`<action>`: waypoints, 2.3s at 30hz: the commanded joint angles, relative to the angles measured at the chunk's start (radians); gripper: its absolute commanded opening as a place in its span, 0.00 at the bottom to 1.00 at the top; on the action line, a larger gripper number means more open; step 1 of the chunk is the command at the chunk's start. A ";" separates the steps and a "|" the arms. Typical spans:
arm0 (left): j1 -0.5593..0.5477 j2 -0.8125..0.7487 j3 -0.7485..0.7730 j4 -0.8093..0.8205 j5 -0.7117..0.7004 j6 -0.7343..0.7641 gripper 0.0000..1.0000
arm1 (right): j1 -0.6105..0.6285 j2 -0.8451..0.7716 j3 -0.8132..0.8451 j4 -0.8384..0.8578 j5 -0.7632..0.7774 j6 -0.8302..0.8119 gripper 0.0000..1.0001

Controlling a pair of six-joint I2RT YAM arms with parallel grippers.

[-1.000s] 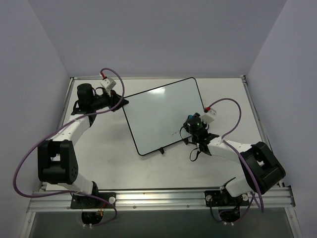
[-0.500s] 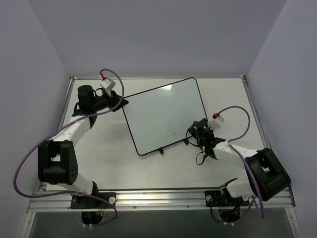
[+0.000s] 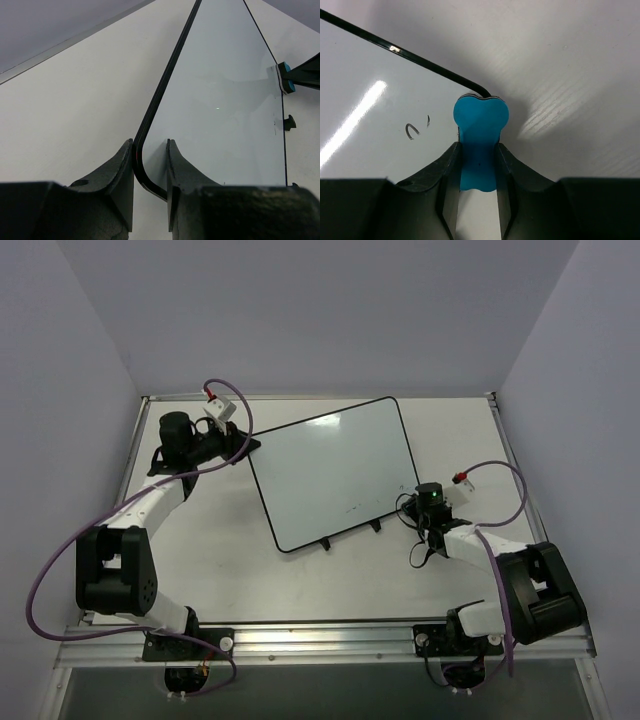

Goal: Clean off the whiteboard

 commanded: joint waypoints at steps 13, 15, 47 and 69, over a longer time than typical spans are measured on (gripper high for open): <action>-0.035 0.048 -0.028 -0.024 -0.138 0.188 0.02 | 0.034 0.173 0.123 0.103 -0.215 -0.295 0.00; -0.037 0.052 -0.030 -0.023 -0.138 0.191 0.02 | 0.051 0.170 0.132 0.128 -0.224 -0.313 0.00; -0.037 0.069 -0.042 -0.046 -0.280 0.221 0.02 | 0.262 0.029 0.114 0.126 -0.065 -0.461 0.00; -0.055 -0.014 -0.117 0.049 -0.276 0.224 0.02 | 0.624 0.129 0.051 0.082 0.408 -0.154 0.00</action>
